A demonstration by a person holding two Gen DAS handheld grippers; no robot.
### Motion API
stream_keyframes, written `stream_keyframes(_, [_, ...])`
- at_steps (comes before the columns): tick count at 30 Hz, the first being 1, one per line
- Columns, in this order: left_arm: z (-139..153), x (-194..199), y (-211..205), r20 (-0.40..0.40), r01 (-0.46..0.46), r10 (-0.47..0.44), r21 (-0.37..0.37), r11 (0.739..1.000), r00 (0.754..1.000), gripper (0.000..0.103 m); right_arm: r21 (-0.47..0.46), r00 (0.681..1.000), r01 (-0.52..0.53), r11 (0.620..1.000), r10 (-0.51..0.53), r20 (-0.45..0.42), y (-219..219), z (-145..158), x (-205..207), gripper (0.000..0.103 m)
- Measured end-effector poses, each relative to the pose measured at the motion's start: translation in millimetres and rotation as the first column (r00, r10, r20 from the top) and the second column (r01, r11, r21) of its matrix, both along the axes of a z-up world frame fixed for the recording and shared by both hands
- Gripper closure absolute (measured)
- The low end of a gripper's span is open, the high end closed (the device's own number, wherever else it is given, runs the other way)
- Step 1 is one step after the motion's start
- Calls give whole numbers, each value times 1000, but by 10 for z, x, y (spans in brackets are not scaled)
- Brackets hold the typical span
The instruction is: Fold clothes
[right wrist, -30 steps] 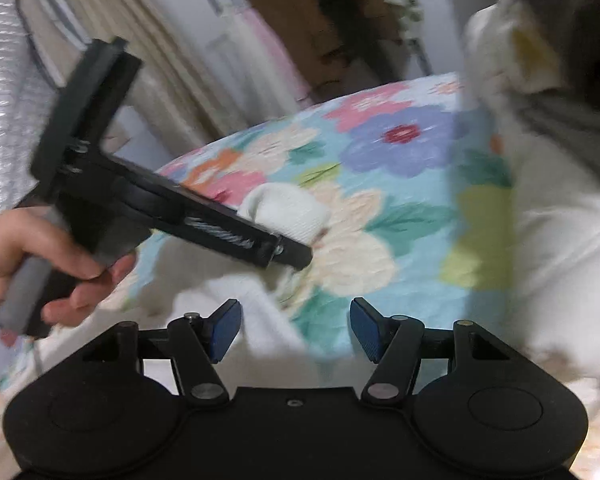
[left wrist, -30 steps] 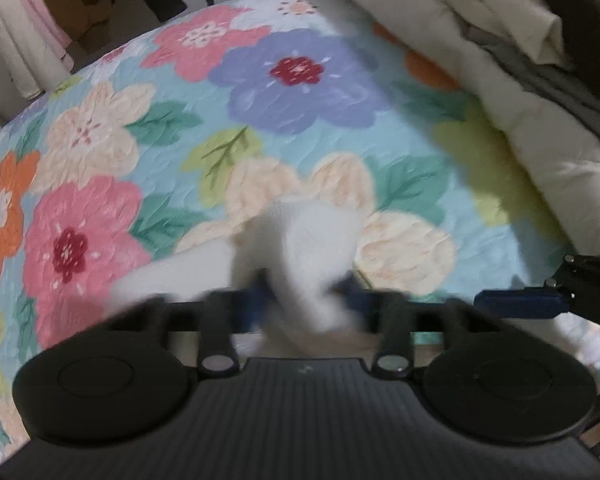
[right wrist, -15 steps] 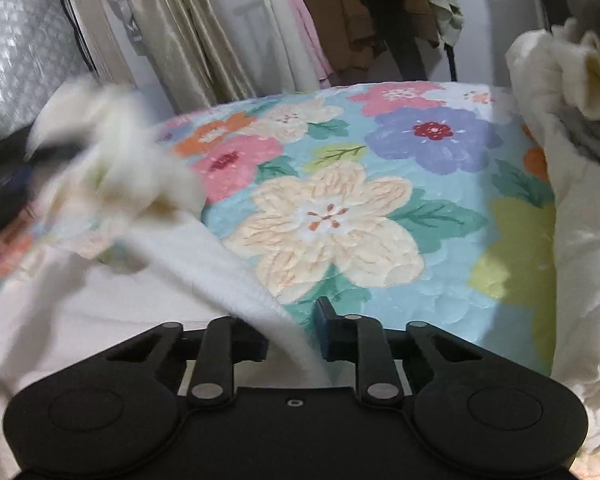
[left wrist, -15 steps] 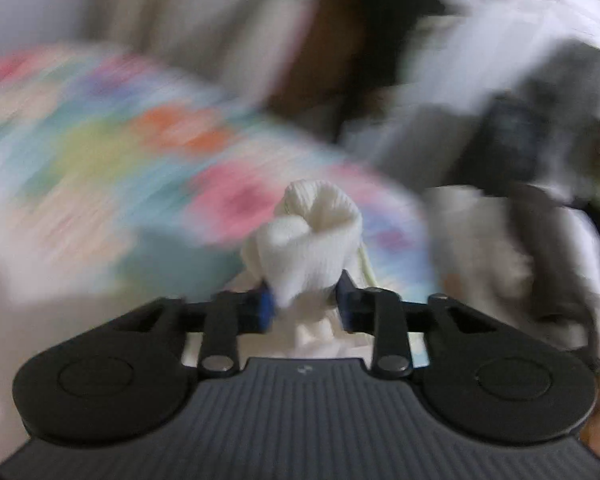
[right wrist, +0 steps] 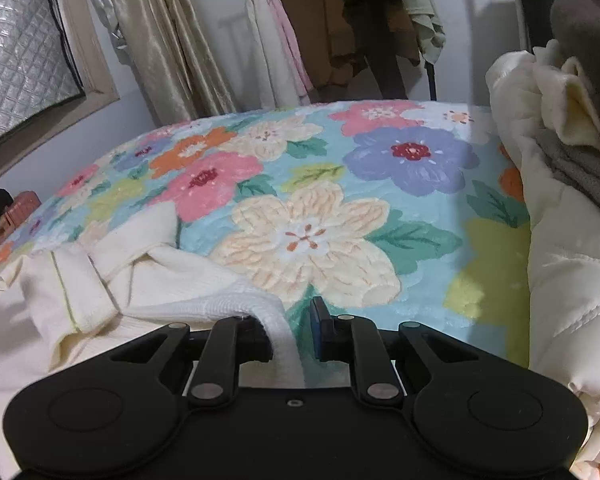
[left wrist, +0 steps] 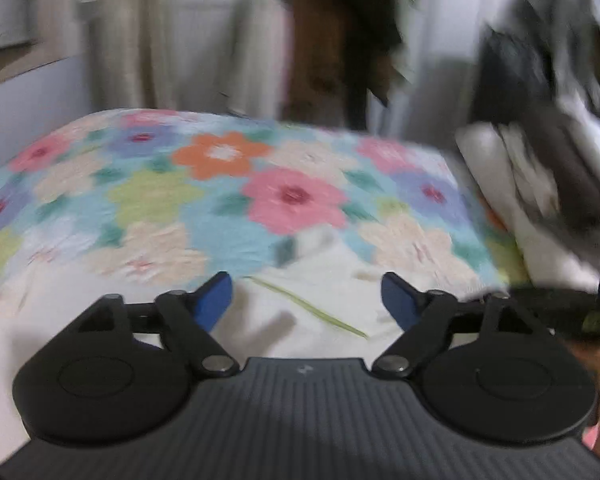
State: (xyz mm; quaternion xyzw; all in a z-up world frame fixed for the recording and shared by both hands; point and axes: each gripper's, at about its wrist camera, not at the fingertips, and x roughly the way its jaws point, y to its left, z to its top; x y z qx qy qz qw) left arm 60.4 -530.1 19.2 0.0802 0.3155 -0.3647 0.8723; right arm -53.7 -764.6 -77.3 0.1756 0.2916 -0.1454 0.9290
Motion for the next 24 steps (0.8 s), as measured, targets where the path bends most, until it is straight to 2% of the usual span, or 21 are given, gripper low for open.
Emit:
stream_keyframes(4, [-227,54,-430,-58,117,-110,139,983,992,15,5,1000,-2,1000,2,8,-9,2,-6,84])
stream_keyframes(8, [-569,80,-655,10,140,-147,261,955,989,14,-3,1000,-9,1000,9,-3,-3,-18,2,84])
stream_keyframes(10, [-673,111,-683,55,109,-131,303,947,990,28,1,1000,-12,1000,12,6,-13,-21,-5,84])
stream_keyframes(11, [-671,188,-661,65,97,-122,305,947,990,36,3,1000,-14,1000,14,11,-18,-22,-9,84])
stream_keyframes(13, [-616,348,-599,75,63,-88,287,956,993,43,6,1000,-17,1000,17,21,-25,-25,-13,84])
stream_keyframes(14, [-545,460,-541,59,40,-57,256,966,997,61,9,1000,-14,1000,14,23,-29,-29,-8,84])
stream_keyframes(15, [-473,573,-483,41,16,-26,225,974,999,85,12,1000,-13,1000,12,21,-34,-38,2,84])
stream_keyframes(17, [-367,771,-418,18,0,-4,202,979,1000,90,19,1000,-9,1000,9,17,-43,-55,23,84])
stream_keyframes(21, [-78,1031,-319,59,-38,29,158,987,998,91,19,1000,-12,1000,11,23,-49,-62,24,84])
stream_keyframes(24, [224,1285,-240,12,-74,73,67,995,997,92,28,999,-12,1000,11,30,-65,-69,16,84])
